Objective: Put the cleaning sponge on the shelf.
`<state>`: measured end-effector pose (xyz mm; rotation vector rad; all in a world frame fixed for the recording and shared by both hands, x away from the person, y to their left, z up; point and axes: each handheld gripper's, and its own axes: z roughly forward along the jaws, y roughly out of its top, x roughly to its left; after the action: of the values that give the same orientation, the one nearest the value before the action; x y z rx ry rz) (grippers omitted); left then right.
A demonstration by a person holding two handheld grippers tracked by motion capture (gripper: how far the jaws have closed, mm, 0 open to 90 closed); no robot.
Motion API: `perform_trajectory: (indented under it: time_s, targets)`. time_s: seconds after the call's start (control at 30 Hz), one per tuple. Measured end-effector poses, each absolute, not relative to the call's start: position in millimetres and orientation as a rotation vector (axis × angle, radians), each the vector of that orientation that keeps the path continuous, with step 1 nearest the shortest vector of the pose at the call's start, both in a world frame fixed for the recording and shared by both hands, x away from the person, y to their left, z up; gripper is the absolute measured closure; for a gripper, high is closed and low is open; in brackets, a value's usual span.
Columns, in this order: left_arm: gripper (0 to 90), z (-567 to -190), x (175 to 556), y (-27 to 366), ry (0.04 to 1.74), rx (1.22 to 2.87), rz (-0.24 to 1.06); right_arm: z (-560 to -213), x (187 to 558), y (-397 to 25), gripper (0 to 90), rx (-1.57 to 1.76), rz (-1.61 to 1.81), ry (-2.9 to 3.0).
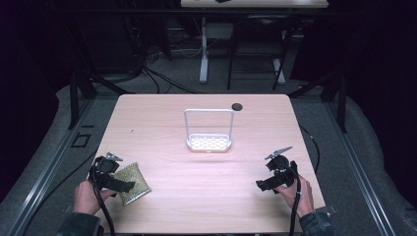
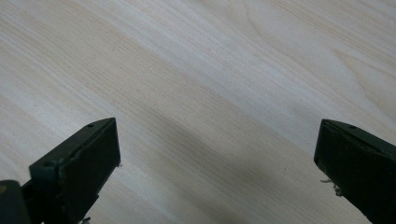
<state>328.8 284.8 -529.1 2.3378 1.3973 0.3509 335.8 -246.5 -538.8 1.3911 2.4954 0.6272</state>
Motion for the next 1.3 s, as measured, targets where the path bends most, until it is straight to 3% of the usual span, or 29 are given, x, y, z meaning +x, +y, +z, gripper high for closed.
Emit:
perform_trajectory:
  time_s: [0.8, 1.17, 1.3]
  targets:
    - [0.0, -533.0, 331.8, 271.3, 1.274, 2.381, 0.292, -540.4, 336.3, -241.9, 0.8, 1.373, 0.619, 2.525]
    - [0.2, -546.4, 332.8, 258.5, 1.227, 2.536, 0.192, -541.1, 336.7, -241.4, 1.3, 1.364, 0.608, 2.543]
    - [0.7, -551.6, 331.7, 253.1, 1.230, 2.595, 0.219, -541.4, 336.5, -240.9, 1.3, 1.373, 0.603, 2.547]
